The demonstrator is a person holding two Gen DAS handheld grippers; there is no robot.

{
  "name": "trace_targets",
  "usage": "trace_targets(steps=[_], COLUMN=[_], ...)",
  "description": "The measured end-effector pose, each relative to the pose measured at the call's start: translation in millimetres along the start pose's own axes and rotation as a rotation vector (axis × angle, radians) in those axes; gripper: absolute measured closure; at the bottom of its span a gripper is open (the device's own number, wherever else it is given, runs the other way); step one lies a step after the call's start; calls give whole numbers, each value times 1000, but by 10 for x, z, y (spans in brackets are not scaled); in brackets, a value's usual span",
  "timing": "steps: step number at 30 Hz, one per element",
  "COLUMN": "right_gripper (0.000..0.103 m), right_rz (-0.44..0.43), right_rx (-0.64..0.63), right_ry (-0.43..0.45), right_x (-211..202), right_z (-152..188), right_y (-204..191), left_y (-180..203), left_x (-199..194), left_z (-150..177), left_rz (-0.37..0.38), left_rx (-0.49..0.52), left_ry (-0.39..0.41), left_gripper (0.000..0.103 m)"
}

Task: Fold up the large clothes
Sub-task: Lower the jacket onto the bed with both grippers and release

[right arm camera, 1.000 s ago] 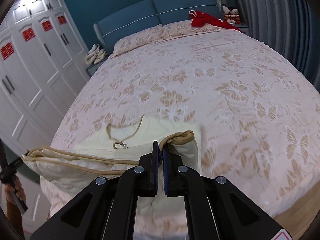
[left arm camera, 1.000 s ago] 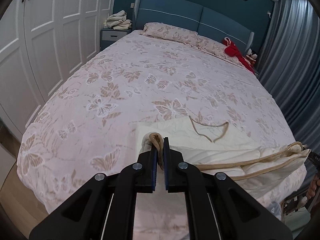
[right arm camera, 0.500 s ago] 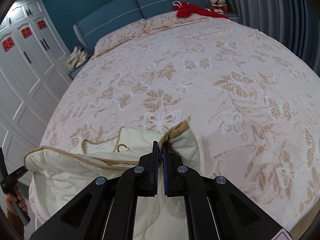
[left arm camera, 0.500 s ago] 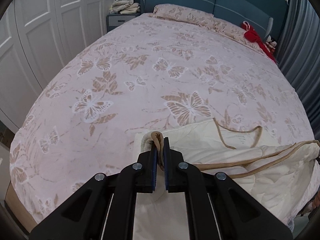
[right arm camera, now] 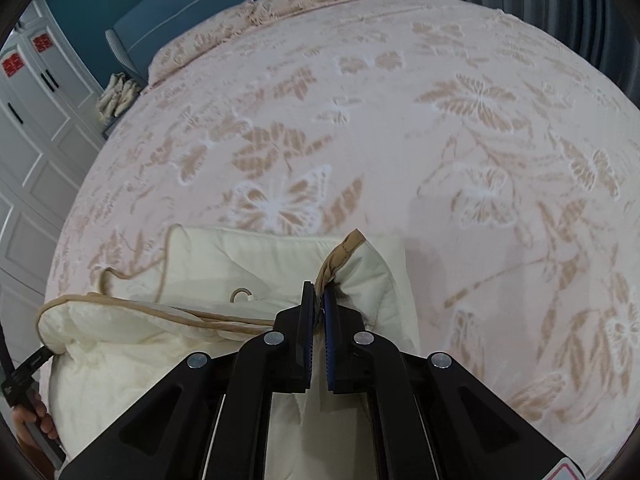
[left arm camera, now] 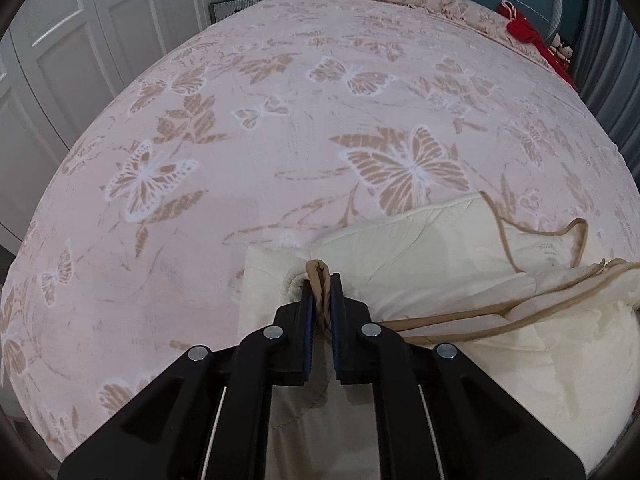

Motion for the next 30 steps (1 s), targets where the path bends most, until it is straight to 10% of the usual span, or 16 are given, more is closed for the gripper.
trace_targets(steps=[12, 14, 15, 17, 18, 23, 30], right_gripper=[100, 85, 79, 65, 65, 65, 91], right_rz=[4, -32, -35, -53, -68, -135, -246], right_rx=[13, 42, 60, 103, 111, -20, -334], right_ry=[-6, 50, 89, 219, 270, 296, 141], right_x=[114, -138, -277, -754, -969, -1375, -944], right_z=[22, -50, -76, -144, -149, 29, 495], right_y=[15, 44, 72, 183, 217, -153, -1489], left_y=[86, 27, -26, -181, -224, -41, 1065], left_x=[175, 41, -90, -479, -665, -1293, -905], left_z=[83, 43, 19, -42, -61, -184, -58], left_rz=[-45, -8, 22, -12, -17, 18, 167], left_rx=[52, 26, -5, -65, -80, -20, 184], left_ry=[46, 64, 84, 188, 255, 364, 220], left_gripper=[93, 87, 82, 19, 15, 17, 36])
Point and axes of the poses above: each gripper's, at about its wrist camera, not at the fingertips, and x roughly the way its jaws point, y to its right, z to its underside, the point moved 3 cm from there along x, roughly the way its jaws point, and after that the axes turned 4 degrees about z, right-handed, at the moved point
